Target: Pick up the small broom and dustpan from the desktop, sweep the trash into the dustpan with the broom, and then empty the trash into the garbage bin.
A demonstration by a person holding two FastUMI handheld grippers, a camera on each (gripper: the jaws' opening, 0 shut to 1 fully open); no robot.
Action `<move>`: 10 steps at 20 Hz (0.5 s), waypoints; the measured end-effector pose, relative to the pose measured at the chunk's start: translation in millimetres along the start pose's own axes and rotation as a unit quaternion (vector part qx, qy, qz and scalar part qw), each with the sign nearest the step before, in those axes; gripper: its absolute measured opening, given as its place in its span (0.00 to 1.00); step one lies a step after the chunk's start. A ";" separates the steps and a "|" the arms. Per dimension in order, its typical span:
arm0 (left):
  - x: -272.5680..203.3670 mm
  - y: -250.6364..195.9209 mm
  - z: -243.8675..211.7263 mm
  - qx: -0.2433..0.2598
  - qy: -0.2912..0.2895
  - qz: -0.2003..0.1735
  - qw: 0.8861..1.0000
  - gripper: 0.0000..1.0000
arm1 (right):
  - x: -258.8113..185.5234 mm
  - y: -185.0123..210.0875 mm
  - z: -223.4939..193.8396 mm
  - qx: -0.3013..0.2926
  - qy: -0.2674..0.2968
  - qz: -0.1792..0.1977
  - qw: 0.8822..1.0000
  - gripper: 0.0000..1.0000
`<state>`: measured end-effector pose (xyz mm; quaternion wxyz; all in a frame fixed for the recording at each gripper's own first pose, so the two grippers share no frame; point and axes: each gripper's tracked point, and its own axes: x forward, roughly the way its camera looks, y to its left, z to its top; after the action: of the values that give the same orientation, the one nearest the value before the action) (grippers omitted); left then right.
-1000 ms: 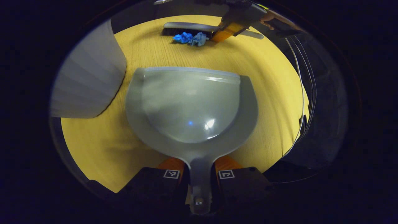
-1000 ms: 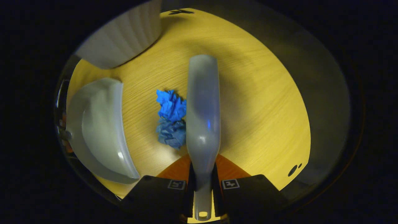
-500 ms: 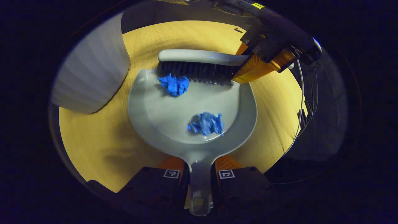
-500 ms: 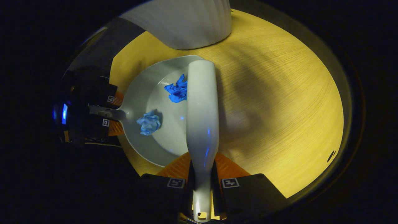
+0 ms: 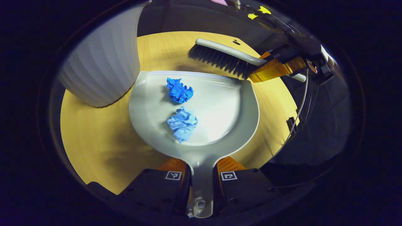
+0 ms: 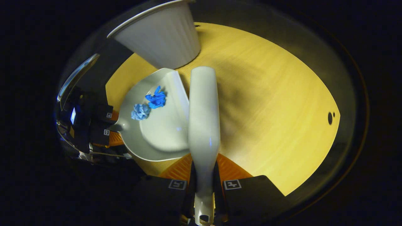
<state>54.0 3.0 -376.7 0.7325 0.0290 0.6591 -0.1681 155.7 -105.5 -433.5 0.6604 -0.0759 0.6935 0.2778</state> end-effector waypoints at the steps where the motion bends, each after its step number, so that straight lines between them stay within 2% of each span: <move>1: -2.6 -0.5 0.8 0.009 -0.001 -0.006 1.000 0.29 | 6.6 -10.5 -4.3 0.021 -0.008 -0.002 1.000 0.28; 4: -6.6 4.2 5.4 0.056 -0.010 -0.001 0.998 0.29 | 25.1 -34.7 -21.4 0.076 -0.021 0.001 0.997 0.28; 6: -19.6 -1.0 12.3 0.056 -0.027 -0.008 0.998 0.29 | 36.2 -50.3 -41.4 0.094 -0.030 -0.011 0.995 0.28; 8: -34.1 -1.4 24.5 0.047 -0.046 -0.026 0.998 0.29 | 42.6 -48.9 -57.8 0.097 -0.045 -0.018 0.994 0.28; 10: -53.9 2.4 39.9 0.055 -0.063 -0.025 0.996 0.28 | 34.7 -38.4 -65.2 0.123 -0.064 0.004 0.990 0.29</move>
<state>88.8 5.9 -319.3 0.7654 0.0417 0.6020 -0.2237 112.9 -160.1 -479.4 0.7066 0.0264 0.6791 0.1968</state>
